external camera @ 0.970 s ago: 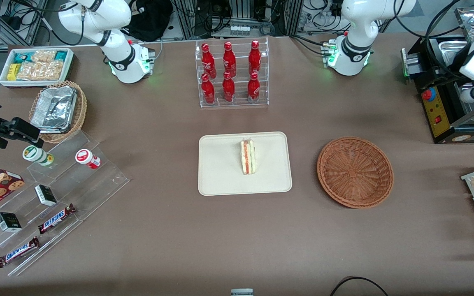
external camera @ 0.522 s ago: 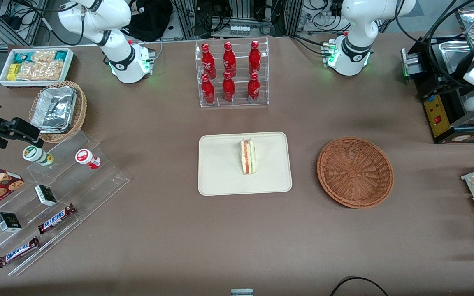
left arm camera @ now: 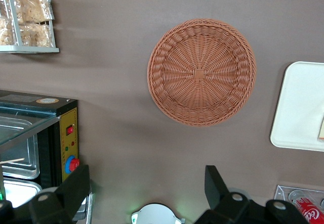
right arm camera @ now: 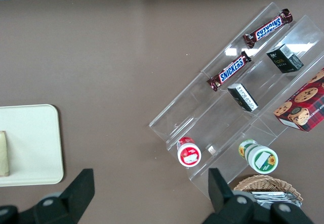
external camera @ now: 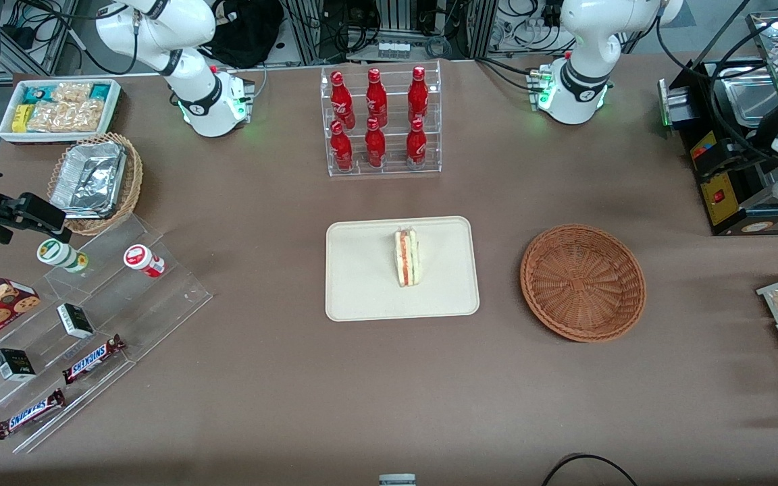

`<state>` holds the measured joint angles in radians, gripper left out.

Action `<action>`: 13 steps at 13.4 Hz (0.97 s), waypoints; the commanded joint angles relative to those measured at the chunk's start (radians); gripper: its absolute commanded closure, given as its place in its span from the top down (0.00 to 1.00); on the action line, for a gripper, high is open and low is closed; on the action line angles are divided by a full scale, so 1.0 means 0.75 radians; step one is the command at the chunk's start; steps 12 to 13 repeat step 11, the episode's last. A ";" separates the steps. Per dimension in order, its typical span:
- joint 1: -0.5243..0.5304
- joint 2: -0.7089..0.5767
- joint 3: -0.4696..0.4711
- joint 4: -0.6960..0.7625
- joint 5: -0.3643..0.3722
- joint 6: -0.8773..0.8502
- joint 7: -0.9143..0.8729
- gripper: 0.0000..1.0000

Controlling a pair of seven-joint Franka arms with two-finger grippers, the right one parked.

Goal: Place sandwich from basket to tray

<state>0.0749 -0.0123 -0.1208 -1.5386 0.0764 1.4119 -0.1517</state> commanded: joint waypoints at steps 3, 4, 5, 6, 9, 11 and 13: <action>-0.004 0.023 0.000 0.039 0.002 -0.021 0.053 1.00; -0.004 0.023 0.000 0.039 0.000 -0.019 0.053 1.00; -0.004 0.021 0.000 0.035 -0.002 -0.019 0.079 1.00; -0.004 0.016 -0.003 0.037 -0.004 -0.021 0.108 1.00; 0.000 0.008 -0.003 0.039 -0.083 -0.021 0.171 1.00; 0.005 0.006 0.000 0.041 -0.110 -0.021 0.206 1.00; 0.005 0.006 0.000 0.041 -0.110 -0.021 0.206 1.00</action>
